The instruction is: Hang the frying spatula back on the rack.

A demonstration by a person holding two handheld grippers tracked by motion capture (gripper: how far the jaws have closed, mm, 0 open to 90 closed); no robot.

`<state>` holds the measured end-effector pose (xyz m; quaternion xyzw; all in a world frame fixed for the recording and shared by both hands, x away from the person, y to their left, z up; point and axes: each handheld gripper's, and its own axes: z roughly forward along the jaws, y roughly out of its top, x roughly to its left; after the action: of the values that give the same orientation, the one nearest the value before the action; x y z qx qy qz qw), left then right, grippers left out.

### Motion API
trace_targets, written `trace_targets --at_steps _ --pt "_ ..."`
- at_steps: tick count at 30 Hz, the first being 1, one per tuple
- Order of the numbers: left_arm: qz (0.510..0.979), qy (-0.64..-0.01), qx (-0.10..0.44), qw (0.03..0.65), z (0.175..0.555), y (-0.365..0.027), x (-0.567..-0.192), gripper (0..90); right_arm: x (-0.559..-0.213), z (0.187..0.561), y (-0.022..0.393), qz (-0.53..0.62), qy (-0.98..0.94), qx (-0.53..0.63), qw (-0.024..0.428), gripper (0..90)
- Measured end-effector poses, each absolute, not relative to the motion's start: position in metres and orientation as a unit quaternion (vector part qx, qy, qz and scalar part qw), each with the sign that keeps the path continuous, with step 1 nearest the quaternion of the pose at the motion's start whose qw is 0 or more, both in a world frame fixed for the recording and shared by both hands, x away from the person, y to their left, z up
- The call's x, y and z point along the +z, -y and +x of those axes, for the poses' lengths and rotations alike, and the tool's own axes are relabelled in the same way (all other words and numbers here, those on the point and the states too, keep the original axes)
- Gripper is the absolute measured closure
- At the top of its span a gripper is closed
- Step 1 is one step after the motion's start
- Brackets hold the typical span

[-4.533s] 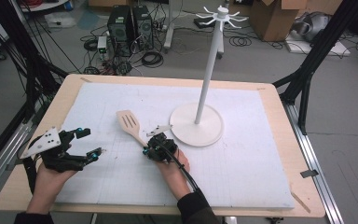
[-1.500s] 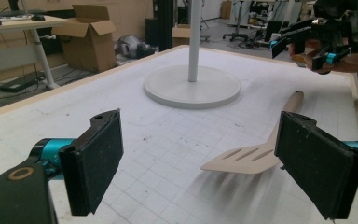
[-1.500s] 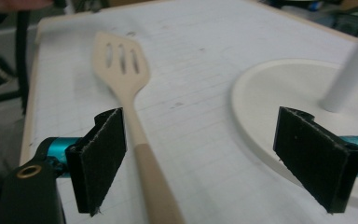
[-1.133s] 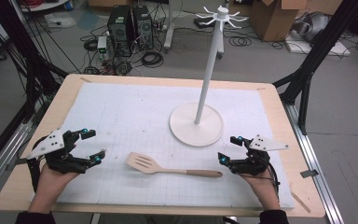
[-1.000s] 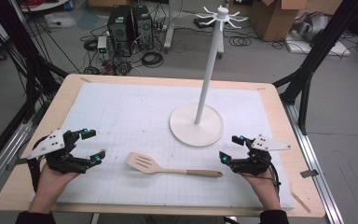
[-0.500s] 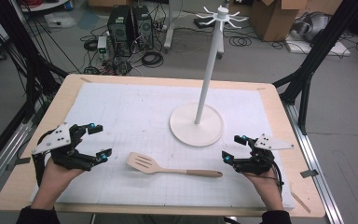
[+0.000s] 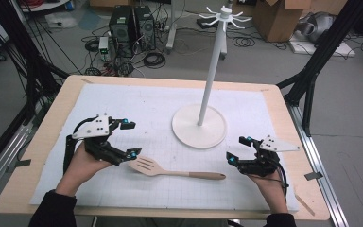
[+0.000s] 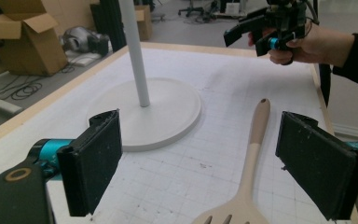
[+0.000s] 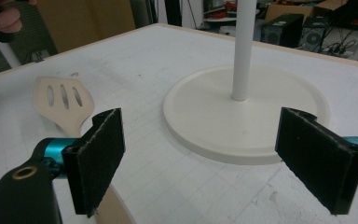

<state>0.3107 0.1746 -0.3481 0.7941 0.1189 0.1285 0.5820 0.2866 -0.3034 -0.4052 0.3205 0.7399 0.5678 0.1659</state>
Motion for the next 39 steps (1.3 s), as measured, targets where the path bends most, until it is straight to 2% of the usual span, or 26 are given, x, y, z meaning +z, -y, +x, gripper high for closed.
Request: trace_targets --at_steps 22,32,39 --pt "0.879 -0.057 0.039 0.472 0.327 -0.085 -0.388 18.5 -0.410 0.289 0.301 0.320 -0.750 0.555 0.163 14.6" --pt "0.904 -0.045 0.000 0.425 0.329 -0.057 -0.402 28.8 -0.412 0.290 0.302 0.321 -0.752 0.553 0.162 14.7" --pt "0.922 -0.032 -0.002 0.386 0.325 -0.044 -0.409 33.4 -0.413 0.290 0.303 0.322 -0.753 0.551 0.159 14.9"
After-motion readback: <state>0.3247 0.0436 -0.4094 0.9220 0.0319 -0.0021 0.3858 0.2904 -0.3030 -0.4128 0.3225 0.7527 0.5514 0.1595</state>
